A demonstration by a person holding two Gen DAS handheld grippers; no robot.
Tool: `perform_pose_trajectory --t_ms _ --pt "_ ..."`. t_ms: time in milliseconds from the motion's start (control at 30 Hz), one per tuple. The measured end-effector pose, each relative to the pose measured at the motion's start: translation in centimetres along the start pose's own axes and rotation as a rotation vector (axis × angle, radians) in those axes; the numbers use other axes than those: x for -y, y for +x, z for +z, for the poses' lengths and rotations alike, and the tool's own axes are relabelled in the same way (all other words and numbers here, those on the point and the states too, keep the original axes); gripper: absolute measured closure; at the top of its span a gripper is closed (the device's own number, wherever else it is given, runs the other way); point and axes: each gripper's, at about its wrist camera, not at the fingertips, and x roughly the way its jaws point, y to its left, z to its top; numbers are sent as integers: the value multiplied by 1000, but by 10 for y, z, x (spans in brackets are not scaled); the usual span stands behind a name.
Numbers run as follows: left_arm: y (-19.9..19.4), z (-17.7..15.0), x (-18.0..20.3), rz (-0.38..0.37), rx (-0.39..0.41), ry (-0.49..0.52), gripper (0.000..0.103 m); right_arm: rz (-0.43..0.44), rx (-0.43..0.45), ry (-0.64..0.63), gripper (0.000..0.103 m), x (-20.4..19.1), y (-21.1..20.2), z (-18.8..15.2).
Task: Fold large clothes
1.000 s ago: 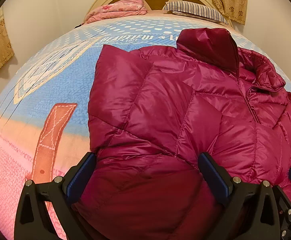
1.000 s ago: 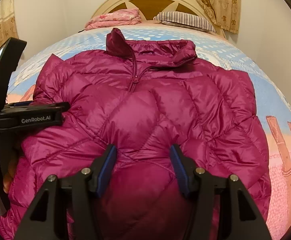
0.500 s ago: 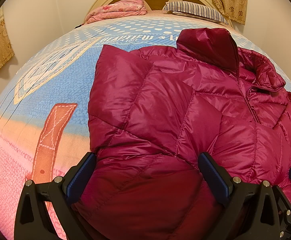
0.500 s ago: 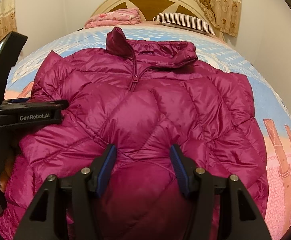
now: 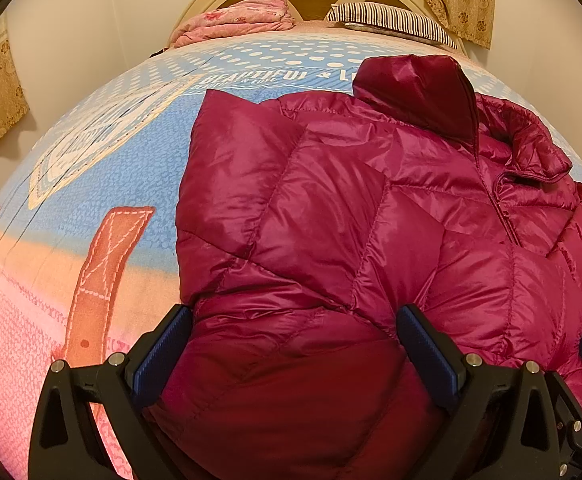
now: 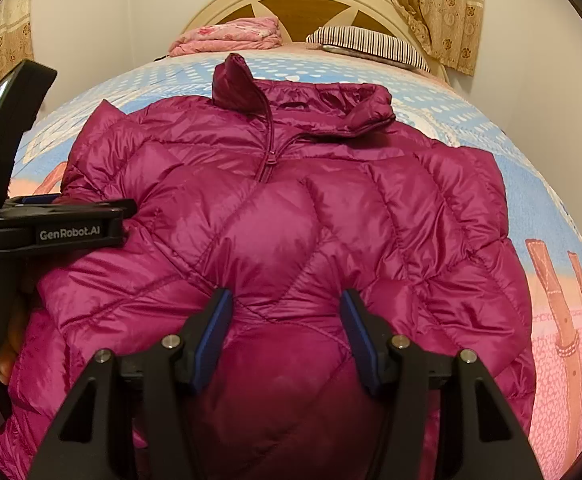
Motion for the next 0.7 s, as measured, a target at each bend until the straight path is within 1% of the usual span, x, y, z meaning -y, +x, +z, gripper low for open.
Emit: perform_pose_trajectory --t_ms 133,200,233,267,367,433,500,567,633,700 --pt "-1 2 -2 2 -11 -3 1 0 1 0 44 0 0 0" --pt "-9 6 -4 8 -45 -4 1 4 -3 0 43 1 0 0" --pt "-20 9 -7 -3 -53 1 1 12 -6 1 43 2 -1 0" --pt "-33 13 -11 -15 -36 -6 1 22 -11 -3 42 2 -2 1" --pt "-70 28 -21 -53 22 -9 1 69 -27 -16 34 9 -10 7" --pt "-85 43 -23 -59 43 11 1 92 -18 -25 26 14 -22 15" --pt "-85 57 -24 -73 32 11 1 93 4 -33 22 20 -31 25" --pt "-76 74 -22 -72 16 -3 1 98 12 -26 18 30 -36 40" --pt "-64 93 -17 -54 15 0 1 116 -5 3 17 45 -32 57" --pt "-47 114 -13 -63 -1 -17 1 91 -8 27 17 63 -24 76"
